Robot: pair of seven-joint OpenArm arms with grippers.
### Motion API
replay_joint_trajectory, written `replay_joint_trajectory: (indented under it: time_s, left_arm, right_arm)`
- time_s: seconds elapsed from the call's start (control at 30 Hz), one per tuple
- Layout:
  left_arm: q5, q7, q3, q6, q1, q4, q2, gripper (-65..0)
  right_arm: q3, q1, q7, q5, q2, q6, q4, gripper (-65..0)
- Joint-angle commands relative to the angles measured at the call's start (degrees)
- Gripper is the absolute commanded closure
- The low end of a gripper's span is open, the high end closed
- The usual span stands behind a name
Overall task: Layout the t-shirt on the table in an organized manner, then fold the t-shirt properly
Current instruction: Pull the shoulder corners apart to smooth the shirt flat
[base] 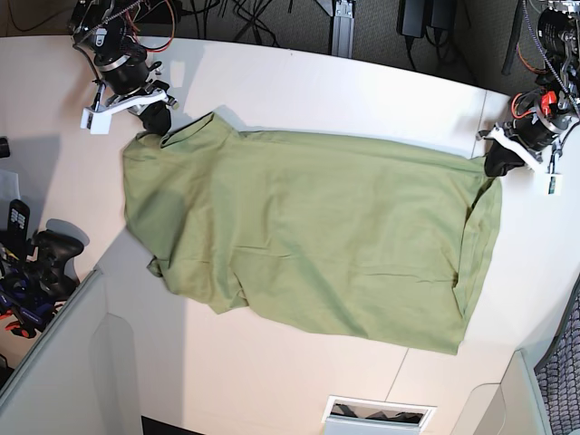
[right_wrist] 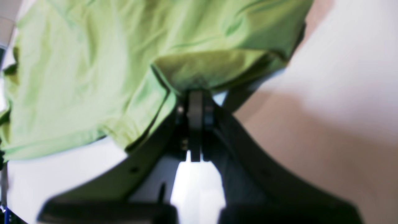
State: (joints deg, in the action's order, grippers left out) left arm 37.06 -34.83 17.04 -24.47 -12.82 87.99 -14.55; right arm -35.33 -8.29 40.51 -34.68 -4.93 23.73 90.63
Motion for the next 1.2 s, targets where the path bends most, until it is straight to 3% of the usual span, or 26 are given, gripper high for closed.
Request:
replay_joint_trajectory:
  time_s: [0.0, 0.1, 0.4, 0.77, 0.9, 0.93, 1.0, 1.07, 1.17]
  left_arm:
    - [-0.3, 0.7, 0.3, 0.3, 0.4, 0.8, -0.6, 0.0]
    - [0.8, 0.3, 0.6, -0.1, 0.3, 0.9, -1.1, 0.0]
    - [8.0, -0.1, 0.7, -9.7, -1.8, 3.4, -4.4, 0.0]
    - [9.8, -0.2, 0.7, -12.7, -2.4, 4.7, -4.4, 0.0]
    - [9.9, -0.3, 0.7, -12.7, -2.4, 4.7, -4.4, 0.0]
    - [9.9, -0.3, 0.7, -12.7, -2.4, 4.7, -4.4, 0.0]
    - [9.9, -0.3, 0.7, -12.7, -2.4, 4.7, -4.4, 0.0]
    - [9.9, -0.3, 0.7, -12.7, -2.5, 4.7, -4.4, 0.0]
    - [9.9, -0.3, 0.7, -12.7, -2.5, 4.7, -4.4, 0.0]
  right_arm:
    - [-0.1, 1.0, -1.3, -0.9, -0.6, 0.1, 0.9, 0.0]
    - [-0.1, 1.3, -1.0, -1.1, -0.9, 0.2, 0.9, 0.0]
    - [-1.6, -4.0, 1.3, -6.8, -2.0, 1.1, 4.8, 0.0]
    - [-1.6, -7.8, 2.1, -4.3, -1.6, 1.1, 11.5, 0.0]
    - [-1.9, -7.7, 0.9, 0.1, -1.5, 1.1, 11.5, 0.0]
    - [-2.3, -7.6, 0.3, 0.7, -1.5, 1.1, 11.5, -3.0]
    - [-3.3, -7.3, -0.1, 0.7, -1.4, 0.9, 11.5, -24.1]
    - [-4.3, -6.6, -0.2, 0.6, -0.9, 0.8, 11.5, -37.7]
    - [-4.8, -5.9, -0.2, 0.2, 0.1, 0.7, 11.5, -40.1]
